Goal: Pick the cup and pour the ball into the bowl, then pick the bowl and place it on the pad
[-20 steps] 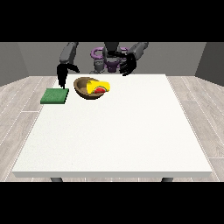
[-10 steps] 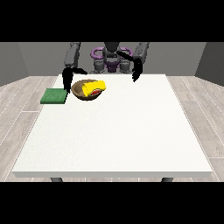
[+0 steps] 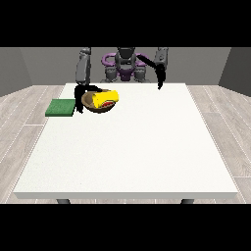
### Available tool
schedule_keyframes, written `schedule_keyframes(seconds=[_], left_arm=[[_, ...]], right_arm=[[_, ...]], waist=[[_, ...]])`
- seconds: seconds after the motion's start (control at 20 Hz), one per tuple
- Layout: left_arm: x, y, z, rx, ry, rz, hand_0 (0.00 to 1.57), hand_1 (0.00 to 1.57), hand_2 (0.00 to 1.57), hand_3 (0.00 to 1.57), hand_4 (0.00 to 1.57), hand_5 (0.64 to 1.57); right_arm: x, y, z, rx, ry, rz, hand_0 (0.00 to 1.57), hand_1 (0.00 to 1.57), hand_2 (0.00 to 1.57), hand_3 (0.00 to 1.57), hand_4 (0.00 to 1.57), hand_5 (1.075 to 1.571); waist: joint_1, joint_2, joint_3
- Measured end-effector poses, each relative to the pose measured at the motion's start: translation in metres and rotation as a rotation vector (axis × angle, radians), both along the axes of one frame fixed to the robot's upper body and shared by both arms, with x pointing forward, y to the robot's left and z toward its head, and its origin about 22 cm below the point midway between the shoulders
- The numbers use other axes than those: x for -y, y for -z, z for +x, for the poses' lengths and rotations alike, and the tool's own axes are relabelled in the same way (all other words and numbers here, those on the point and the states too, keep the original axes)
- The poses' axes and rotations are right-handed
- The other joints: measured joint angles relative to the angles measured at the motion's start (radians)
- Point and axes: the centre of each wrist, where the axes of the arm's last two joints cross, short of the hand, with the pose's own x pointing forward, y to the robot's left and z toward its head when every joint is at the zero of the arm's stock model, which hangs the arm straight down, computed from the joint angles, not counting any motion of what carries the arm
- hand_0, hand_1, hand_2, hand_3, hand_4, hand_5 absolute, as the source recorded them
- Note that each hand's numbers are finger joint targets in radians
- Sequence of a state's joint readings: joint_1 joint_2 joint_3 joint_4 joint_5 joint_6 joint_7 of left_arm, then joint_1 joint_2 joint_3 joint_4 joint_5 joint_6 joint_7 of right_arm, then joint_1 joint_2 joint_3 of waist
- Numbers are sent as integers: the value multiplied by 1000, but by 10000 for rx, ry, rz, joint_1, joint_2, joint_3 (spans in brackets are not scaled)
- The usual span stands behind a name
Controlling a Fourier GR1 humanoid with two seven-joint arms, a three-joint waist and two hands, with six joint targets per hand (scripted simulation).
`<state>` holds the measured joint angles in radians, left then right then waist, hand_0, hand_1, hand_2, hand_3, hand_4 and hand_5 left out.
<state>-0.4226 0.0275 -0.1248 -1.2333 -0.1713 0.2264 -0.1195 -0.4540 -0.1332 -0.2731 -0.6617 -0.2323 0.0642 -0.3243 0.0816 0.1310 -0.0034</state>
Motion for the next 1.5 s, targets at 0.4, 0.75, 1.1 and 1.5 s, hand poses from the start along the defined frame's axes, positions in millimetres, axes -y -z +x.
schedule_keyframes(seconds=[0.4,0.75,1.1,1.5], left_arm=[[-13,-11,2,399,173,20,0,0,0,0,0,732],[-48,20,-4,-332,-375,-12,0,0,0,0,0,710],[-70,44,-7,-869,-1061,-17,0,0,0,0,0,710],[-45,30,2,-127,-856,98,0,0,0,0,0,709]], right_arm=[[14,6,-9,-284,1382,373,1571,1571,1571,842,859,1543],[16,-10,5,-1990,1299,115,1571,1571,1571,773,897,1546],[48,-50,21,-2802,950,-538,1571,1571,1571,739,900,1565],[123,-74,7,-2349,1301,-245,1571,1571,1571,843,873,1570]], waist=[[304,120,-244],[-196,-380,-32],[-868,-924,18],[-753,-107,39]])
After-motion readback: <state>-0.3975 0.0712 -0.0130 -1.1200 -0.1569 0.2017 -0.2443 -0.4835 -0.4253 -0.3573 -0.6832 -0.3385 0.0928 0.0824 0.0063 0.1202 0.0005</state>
